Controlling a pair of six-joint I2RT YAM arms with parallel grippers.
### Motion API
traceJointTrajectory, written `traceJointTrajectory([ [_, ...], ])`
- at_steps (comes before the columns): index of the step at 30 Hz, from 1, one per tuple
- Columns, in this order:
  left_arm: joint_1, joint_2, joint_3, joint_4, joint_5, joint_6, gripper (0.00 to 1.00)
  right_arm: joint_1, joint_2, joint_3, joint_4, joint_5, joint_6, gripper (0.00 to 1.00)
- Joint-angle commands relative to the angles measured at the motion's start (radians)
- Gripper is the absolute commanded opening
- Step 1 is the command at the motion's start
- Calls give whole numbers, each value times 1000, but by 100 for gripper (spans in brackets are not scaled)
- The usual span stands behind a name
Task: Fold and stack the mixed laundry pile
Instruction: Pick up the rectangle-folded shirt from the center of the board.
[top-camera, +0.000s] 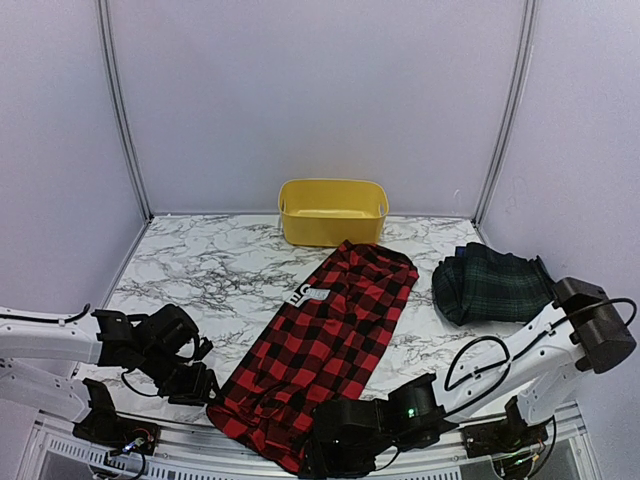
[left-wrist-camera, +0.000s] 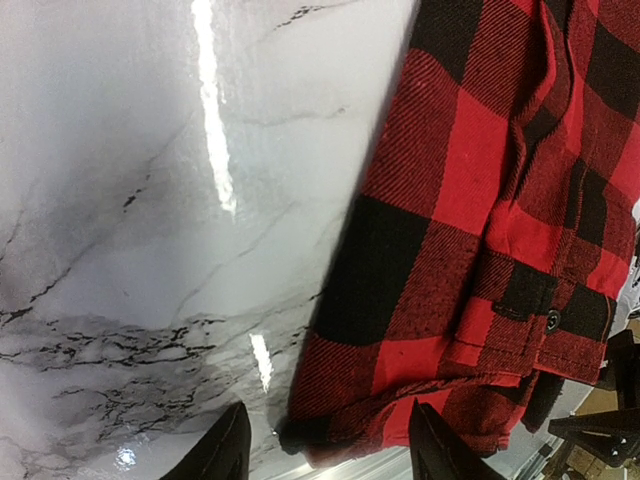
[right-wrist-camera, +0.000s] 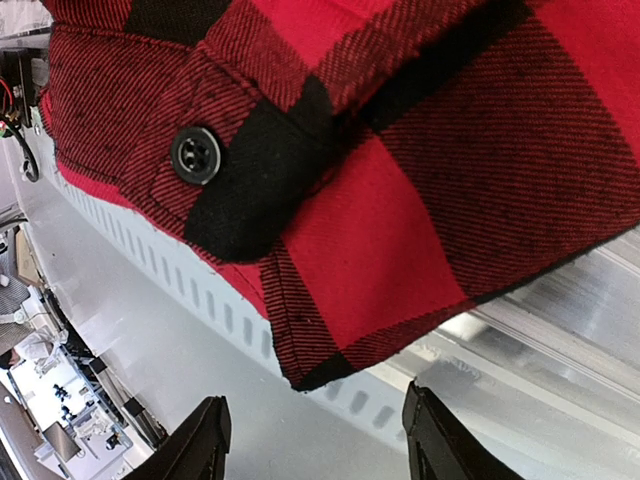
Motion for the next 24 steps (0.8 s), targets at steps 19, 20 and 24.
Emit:
traceJointTrajectory([
  [19, 4, 38, -42, -43, -25, -9, 52, -61, 79, 26, 10, 4, -65, 31],
  [20, 5, 40, -47, -43, -22, -5, 52, -63, 79, 25, 11, 5, -66, 27],
  [24, 4, 35, -40, -40, -25, 26, 49, -63, 72, 26, 25, 8, -73, 9],
])
